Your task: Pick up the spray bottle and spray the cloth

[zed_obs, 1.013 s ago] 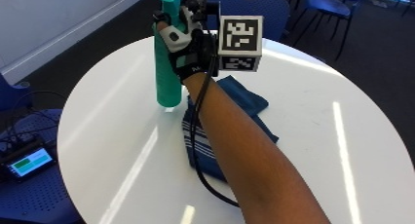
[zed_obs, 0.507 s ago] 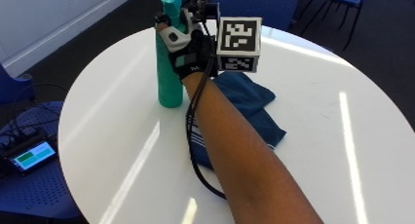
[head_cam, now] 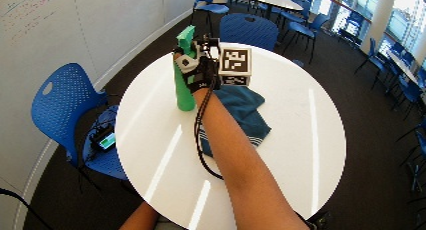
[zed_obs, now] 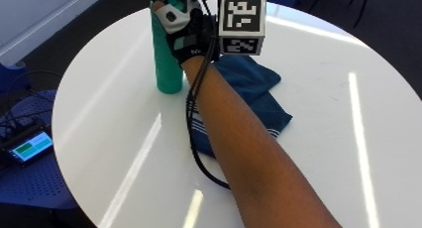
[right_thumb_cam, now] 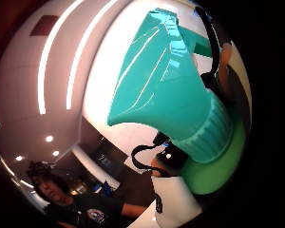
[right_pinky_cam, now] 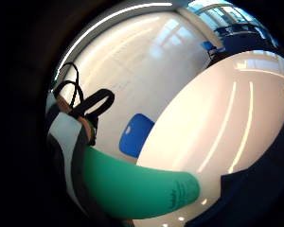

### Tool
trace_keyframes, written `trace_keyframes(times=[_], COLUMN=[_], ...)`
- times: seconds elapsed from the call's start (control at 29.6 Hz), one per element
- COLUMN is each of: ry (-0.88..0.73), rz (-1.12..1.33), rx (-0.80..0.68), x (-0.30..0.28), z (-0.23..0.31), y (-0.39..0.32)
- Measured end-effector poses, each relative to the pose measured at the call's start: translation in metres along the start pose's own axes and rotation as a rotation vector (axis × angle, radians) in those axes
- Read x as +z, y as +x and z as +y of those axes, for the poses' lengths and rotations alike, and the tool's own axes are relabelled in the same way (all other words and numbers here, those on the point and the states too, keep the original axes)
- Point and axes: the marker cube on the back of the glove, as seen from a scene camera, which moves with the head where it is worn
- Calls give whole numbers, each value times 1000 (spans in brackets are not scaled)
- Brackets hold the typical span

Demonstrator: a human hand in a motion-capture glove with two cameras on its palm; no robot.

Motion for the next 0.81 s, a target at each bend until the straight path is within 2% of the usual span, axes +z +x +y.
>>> trace_keyframes(times=[0.64, 0.81], ry=[35, 29], rz=[8, -5], rx=[2, 54], x=[-6, -2], z=[-1, 14], y=[5, 18])
